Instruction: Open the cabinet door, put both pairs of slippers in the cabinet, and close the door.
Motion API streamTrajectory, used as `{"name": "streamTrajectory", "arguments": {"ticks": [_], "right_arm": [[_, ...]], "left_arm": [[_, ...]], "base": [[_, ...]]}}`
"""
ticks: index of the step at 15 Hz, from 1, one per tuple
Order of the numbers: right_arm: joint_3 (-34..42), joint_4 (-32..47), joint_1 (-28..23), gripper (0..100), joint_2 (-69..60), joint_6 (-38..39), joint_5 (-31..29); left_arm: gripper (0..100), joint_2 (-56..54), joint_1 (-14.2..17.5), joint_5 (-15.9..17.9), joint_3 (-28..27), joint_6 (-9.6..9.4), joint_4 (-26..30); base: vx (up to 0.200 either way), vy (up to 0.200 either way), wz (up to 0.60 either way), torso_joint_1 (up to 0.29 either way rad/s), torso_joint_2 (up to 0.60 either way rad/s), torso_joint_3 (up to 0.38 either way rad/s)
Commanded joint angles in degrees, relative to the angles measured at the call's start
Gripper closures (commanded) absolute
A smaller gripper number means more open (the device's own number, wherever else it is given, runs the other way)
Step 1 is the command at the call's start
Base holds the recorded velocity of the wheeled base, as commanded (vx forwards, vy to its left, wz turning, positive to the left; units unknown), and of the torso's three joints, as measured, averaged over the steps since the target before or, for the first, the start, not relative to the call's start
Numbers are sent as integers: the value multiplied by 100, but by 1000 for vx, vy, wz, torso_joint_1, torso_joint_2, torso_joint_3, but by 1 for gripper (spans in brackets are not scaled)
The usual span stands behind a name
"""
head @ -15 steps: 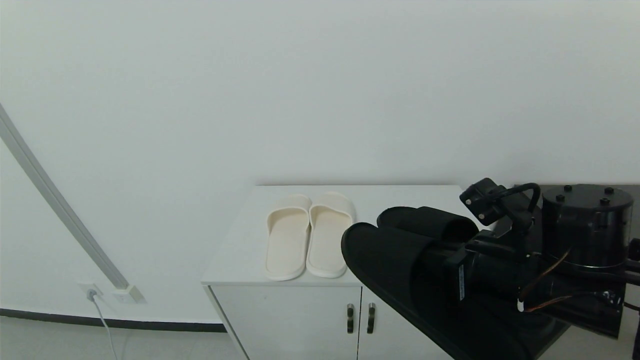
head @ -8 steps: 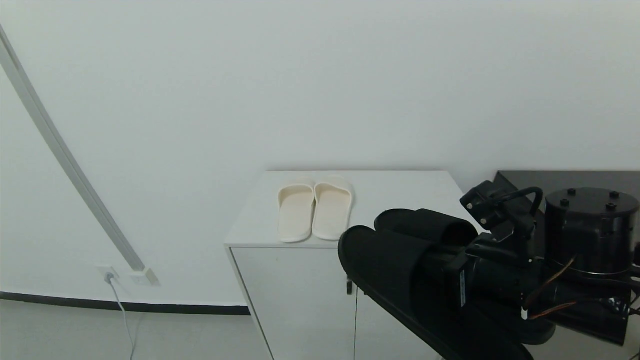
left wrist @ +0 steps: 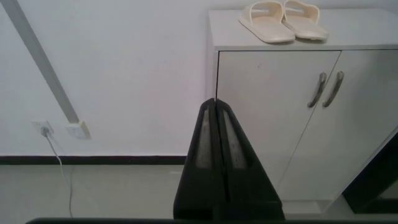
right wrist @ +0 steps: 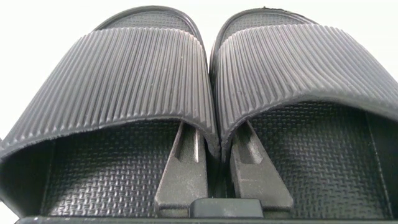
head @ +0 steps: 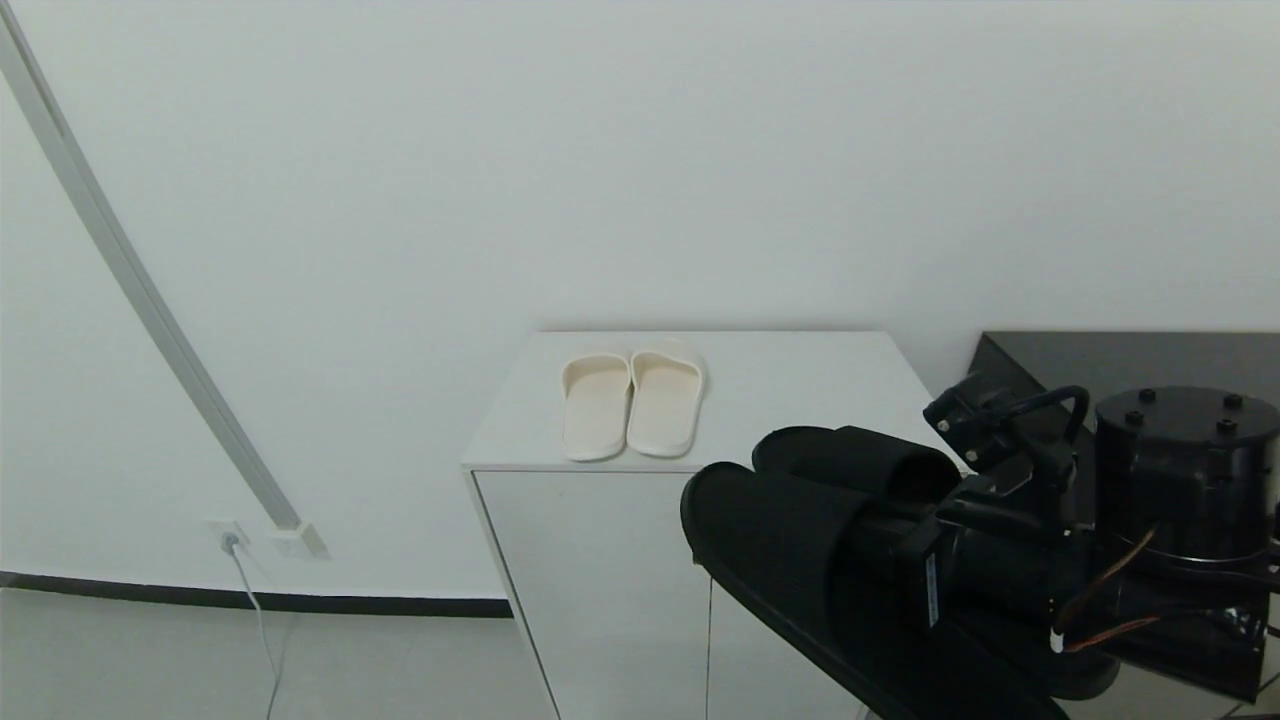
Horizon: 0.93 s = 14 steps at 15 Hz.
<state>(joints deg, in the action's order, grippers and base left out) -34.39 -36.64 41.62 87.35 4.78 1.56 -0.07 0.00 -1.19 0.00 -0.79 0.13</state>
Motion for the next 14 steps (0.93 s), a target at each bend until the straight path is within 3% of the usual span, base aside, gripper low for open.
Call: {"name": "streamTrajectory", "arguments": {"ticks": [1,9,14], "right_arm": [[29,-1,4,100,2,-3,2],[117,-1,13,100,11,-170,11],[152,-1,48,100,2,-170,2]], "left_arm": [[100,7,0,-4,0,0,4],[100,7,0,-30,0,-9,-5],[100,7,0,5,-9,0,4]], "base": [[0,0,0,0,0,0],[0,0,0,0,0,0],[0,0,0,-151,344,196]]}}
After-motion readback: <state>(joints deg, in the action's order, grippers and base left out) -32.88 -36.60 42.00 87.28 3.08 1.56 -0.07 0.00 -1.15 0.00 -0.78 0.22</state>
